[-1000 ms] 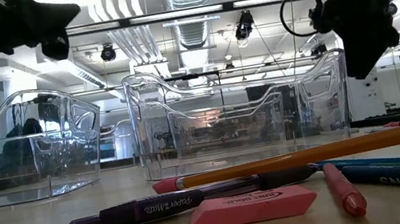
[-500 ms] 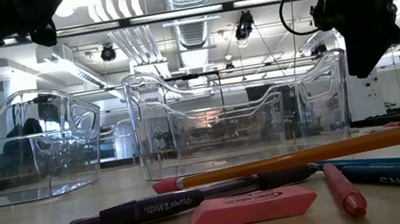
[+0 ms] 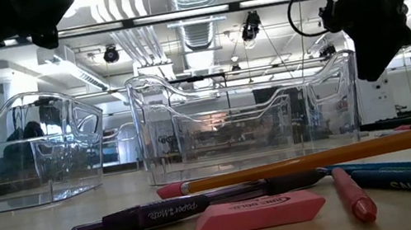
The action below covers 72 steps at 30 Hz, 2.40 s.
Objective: Sort crayons/erasers/pens/pencils in bins
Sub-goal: Put the dark green pencil into the bottom right transparent bin
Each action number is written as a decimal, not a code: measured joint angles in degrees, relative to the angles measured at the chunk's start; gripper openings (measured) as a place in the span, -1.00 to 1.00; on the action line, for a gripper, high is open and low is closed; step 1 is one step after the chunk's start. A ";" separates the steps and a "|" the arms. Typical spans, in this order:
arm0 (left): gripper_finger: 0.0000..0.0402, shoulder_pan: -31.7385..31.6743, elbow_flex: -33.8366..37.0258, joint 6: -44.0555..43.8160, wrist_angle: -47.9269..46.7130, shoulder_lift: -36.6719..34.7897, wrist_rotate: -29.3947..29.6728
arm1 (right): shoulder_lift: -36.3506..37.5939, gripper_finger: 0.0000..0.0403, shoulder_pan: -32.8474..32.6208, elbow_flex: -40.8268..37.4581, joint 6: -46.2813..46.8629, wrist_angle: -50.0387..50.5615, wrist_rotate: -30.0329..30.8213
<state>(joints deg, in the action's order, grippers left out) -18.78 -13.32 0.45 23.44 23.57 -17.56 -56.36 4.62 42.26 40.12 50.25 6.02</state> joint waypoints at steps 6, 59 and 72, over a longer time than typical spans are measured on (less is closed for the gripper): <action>-0.30 0.02 0.09 0.00 0.03 0.00 -0.02 | 0.00 -0.09 -0.30 -1.12 1.50 0.03 -0.04; -0.30 0.02 0.73 0.20 3.26 1.86 3.32 | -0.07 -0.32 -14.84 -13.61 20.52 -6.25 1.60; -0.30 0.00 0.74 0.04 3.54 1.90 4.31 | -0.09 -0.43 -14.84 -15.20 20.02 -9.59 3.29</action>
<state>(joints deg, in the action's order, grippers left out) -18.79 -12.58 0.49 26.98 25.47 -13.26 -56.45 -10.22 27.07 60.14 40.67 9.32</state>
